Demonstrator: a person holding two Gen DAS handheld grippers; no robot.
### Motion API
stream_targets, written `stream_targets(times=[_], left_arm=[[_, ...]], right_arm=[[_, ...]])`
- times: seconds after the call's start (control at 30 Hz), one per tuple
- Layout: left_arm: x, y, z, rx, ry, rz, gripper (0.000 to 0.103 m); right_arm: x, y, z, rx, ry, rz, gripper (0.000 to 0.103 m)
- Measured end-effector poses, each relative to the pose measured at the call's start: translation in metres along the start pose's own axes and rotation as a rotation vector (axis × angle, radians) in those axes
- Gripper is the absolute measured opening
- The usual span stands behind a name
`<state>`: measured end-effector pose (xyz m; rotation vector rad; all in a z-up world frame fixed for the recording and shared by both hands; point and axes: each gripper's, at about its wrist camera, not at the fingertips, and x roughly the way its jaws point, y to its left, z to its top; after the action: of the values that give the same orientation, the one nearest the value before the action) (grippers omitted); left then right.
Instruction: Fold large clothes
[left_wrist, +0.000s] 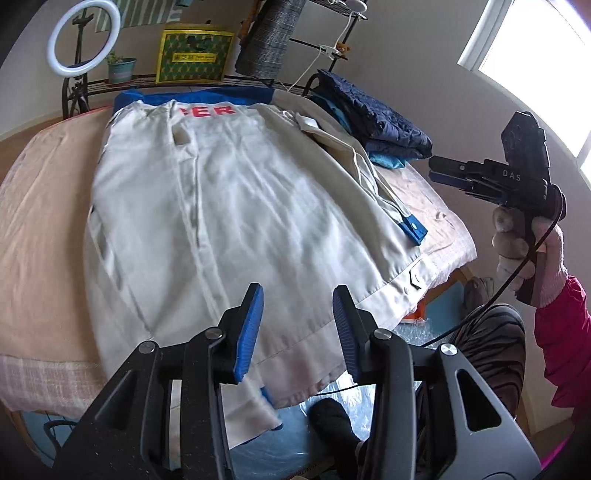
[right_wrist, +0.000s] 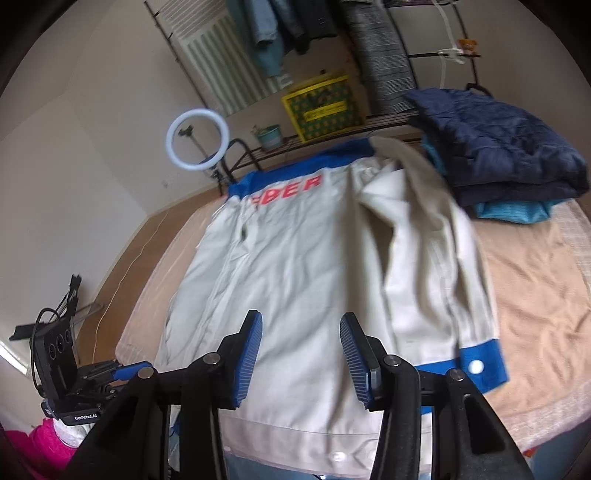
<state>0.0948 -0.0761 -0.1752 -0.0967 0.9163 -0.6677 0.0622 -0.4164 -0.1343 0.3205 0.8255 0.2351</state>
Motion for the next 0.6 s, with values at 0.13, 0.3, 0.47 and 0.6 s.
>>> stream_targets(times=[0.13,0.3,0.47,0.6], left_arm=[[0.012,-0.013,0.01,0.012,0.008,-0.01,0.039],[0.027,-0.028,0.023,0.028,0.021,0.003,0.042],[0.043,-0.039,0.033,0.046,0.042,-0.009,0.043],[0.061,-0.044,0.04,0.051,0.072,-0.012,0.043]], right_arm=[[-0.018,-0.035,0.004,0.053,-0.021,-0.05,0.054],[-0.028,-0.087,0.004,0.122,-0.014,-0.114,0.054],[-0.013,-0.141,-0.005,0.184,0.04,-0.183,0.055],[0.003,-0.166,-0.019,0.225,0.07,-0.191,0.056]])
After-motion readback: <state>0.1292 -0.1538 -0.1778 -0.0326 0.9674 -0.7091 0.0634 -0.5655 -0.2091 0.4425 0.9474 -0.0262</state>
